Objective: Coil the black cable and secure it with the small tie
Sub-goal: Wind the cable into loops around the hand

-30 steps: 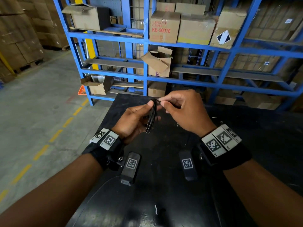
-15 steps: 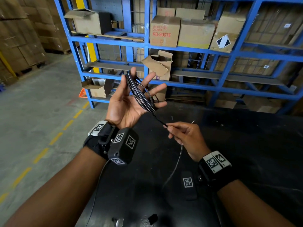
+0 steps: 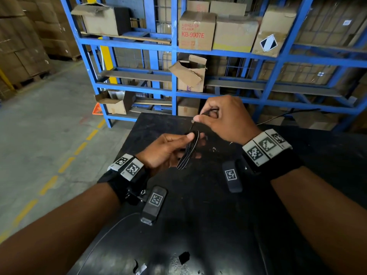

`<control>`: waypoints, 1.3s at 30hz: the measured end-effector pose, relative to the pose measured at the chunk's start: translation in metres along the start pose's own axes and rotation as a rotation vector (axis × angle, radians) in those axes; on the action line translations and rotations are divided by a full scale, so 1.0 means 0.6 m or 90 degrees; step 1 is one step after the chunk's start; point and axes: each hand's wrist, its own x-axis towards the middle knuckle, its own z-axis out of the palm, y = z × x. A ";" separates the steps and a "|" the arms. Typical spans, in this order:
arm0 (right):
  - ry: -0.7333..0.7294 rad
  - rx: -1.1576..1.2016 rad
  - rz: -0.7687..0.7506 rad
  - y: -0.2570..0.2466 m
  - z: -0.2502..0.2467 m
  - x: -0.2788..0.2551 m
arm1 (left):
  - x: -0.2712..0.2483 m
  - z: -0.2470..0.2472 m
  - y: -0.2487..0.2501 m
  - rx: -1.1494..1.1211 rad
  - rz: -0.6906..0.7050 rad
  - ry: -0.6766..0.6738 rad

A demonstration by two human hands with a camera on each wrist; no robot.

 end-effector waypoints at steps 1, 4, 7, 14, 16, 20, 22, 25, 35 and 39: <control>0.008 0.009 -0.007 -0.011 0.001 -0.004 | 0.006 0.000 0.000 -0.007 0.010 0.022; 0.056 0.107 -0.005 -0.029 0.021 -0.033 | 0.024 -0.009 0.002 -0.085 0.063 0.070; 0.124 0.291 0.046 -0.032 0.055 -0.072 | 0.037 -0.019 0.003 -0.235 0.119 0.047; 0.106 0.680 0.270 -0.006 0.129 -0.165 | 0.050 -0.038 0.025 -0.420 0.235 -0.050; 0.074 0.766 0.341 0.011 0.145 -0.184 | 0.046 -0.039 0.034 -0.443 0.255 -0.097; 0.028 0.774 0.412 0.050 0.147 -0.195 | 0.022 -0.026 0.038 -0.436 0.225 -0.229; 0.014 0.651 0.394 0.069 0.135 -0.185 | 0.005 -0.017 0.031 -0.385 0.168 -0.267; -0.028 0.356 0.244 0.084 0.095 -0.152 | -0.014 -0.013 0.011 -0.236 0.077 -0.275; -0.158 -0.114 -0.065 -0.019 -0.006 -0.024 | -0.001 0.000 -0.028 0.069 0.049 -0.062; -0.101 -0.087 -0.048 -0.028 0.006 -0.035 | 0.014 -0.003 -0.038 0.094 0.110 0.027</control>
